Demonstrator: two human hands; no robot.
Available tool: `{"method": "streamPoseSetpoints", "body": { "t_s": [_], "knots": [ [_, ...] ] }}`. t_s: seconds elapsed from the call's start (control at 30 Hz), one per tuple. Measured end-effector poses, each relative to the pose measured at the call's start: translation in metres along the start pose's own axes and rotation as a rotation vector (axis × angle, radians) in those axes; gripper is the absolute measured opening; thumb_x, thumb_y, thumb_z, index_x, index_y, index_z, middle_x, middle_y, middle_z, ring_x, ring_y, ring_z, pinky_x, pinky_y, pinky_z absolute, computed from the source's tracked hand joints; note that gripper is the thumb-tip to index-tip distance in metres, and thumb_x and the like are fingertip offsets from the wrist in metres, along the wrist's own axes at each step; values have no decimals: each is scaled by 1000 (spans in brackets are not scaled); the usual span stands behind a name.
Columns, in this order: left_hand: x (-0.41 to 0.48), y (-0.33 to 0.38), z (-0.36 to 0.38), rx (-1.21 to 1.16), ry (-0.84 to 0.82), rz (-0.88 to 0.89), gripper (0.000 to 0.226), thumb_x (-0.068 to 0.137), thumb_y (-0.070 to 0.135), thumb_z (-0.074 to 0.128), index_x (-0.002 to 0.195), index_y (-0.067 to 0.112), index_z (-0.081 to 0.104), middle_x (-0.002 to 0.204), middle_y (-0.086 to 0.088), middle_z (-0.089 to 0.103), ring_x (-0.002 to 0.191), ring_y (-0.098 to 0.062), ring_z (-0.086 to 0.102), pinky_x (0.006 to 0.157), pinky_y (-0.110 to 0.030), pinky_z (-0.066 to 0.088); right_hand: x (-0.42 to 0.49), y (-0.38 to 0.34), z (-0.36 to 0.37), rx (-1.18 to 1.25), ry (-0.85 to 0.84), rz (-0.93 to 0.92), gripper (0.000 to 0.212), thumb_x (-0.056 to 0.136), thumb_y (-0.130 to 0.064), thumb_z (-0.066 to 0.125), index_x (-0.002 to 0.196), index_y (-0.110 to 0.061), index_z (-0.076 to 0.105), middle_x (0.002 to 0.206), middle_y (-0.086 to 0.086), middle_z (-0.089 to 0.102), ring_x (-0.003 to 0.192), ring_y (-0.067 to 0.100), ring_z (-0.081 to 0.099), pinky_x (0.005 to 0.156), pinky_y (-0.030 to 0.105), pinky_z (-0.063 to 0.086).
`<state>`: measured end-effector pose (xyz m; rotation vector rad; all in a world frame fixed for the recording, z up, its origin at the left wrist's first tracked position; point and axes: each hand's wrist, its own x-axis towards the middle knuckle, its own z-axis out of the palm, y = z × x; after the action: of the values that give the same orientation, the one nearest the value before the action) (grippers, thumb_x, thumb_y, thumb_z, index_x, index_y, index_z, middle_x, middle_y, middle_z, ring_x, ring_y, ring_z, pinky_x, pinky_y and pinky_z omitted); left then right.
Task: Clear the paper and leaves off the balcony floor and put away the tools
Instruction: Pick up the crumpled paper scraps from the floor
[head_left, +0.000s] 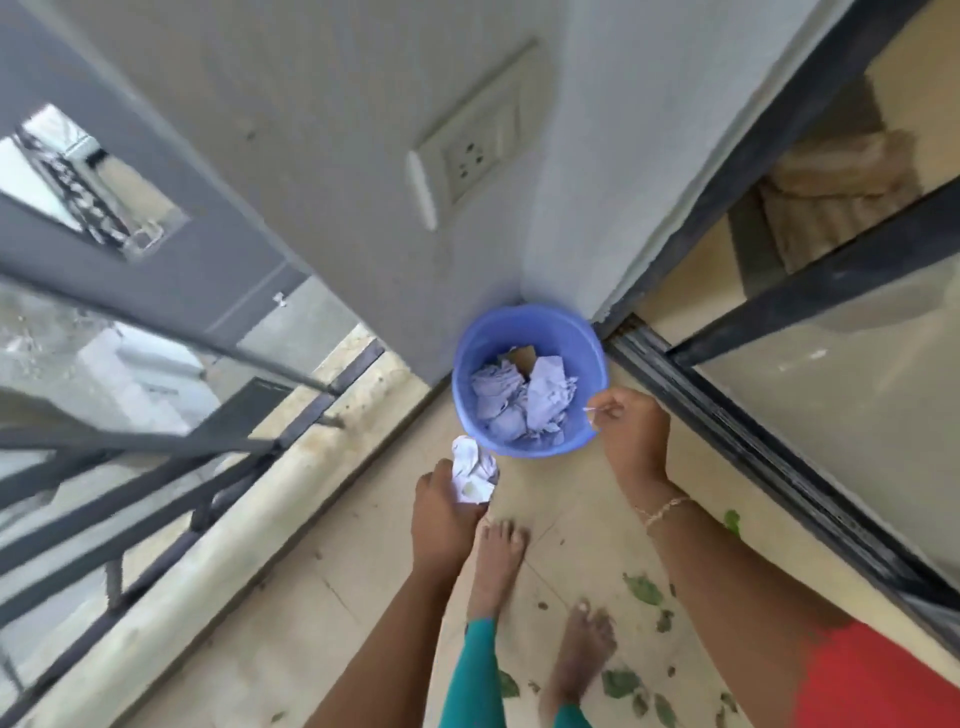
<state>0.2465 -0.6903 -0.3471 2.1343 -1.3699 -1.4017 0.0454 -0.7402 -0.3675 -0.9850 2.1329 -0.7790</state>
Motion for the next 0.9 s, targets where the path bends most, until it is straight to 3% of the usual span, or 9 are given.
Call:
{"method": "streamPoseSetpoints", "body": {
  "t_s": [0.13, 0.23, 0.33, 0.5, 0.6, 0.7, 0.8, 0.9],
  "knots": [
    [42, 20, -3, 98, -86, 18, 51, 60, 56, 52, 86, 12, 49, 85, -15, 60, 85, -37, 58, 64, -36, 43, 32, -7, 14, -25, -9, 83, 21, 79, 7, 53, 85, -1, 71, 91, 19, 71, 89, 34, 65, 71, 30, 44],
    [63, 35, -5, 139, -120, 65, 45, 63, 46, 59, 92, 12, 54, 85, -10, 63, 84, -34, 61, 71, -39, 49, 39, -5, 16, 2, -18, 207, 23, 84, 5, 50, 95, -1, 70, 99, 16, 70, 96, 30, 63, 68, 20, 35],
    [79, 47, -2, 203, -151, 122, 46, 70, 46, 63, 92, 8, 52, 84, -15, 64, 81, -37, 59, 71, -42, 48, 28, 3, 13, 12, 4, 237, 19, 81, 3, 53, 88, 0, 70, 94, 18, 70, 91, 33, 63, 69, 26, 39],
    [98, 68, 19, 285, -151, 175, 44, 80, 27, 72, 108, 1, 49, 100, -19, 60, 91, -36, 56, 64, -28, 34, 6, 23, -1, -17, 28, 259, 13, 83, -1, 57, 86, -1, 69, 87, 17, 71, 83, 31, 64, 73, 32, 45],
    [104, 75, 27, 307, -253, 191, 68, 74, 19, 78, 125, 3, 37, 122, -15, 52, 107, -33, 54, 72, -29, 35, -3, 31, -6, 11, 30, 298, 10, 82, -2, 59, 83, -5, 69, 81, 15, 71, 77, 30, 64, 71, 31, 46],
    [103, 73, 28, 366, -306, 221, 90, 70, 16, 80, 140, 5, 25, 138, -14, 42, 121, -33, 47, 85, -34, 40, -12, 33, -13, 45, 37, 312, 10, 81, -2, 59, 82, -6, 68, 79, 12, 71, 76, 32, 64, 74, 39, 52],
    [86, 64, 18, 468, -338, 232, 95, 71, 20, 80, 145, 8, 22, 144, -13, 36, 126, -32, 43, 92, -35, 38, -30, 30, -25, -29, 44, 264, 11, 81, -2, 59, 82, -7, 68, 83, 10, 70, 79, 29, 64, 73, 31, 47],
    [57, 60, 6, 587, -369, 304, 94, 77, 32, 74, 148, 12, 15, 152, -15, 25, 140, -29, 24, 107, -37, 29, -55, 24, -42, -110, 73, 289, 12, 84, -6, 58, 87, -9, 69, 88, 11, 66, 81, 28, 61, 72, 30, 44]
  ]
}}
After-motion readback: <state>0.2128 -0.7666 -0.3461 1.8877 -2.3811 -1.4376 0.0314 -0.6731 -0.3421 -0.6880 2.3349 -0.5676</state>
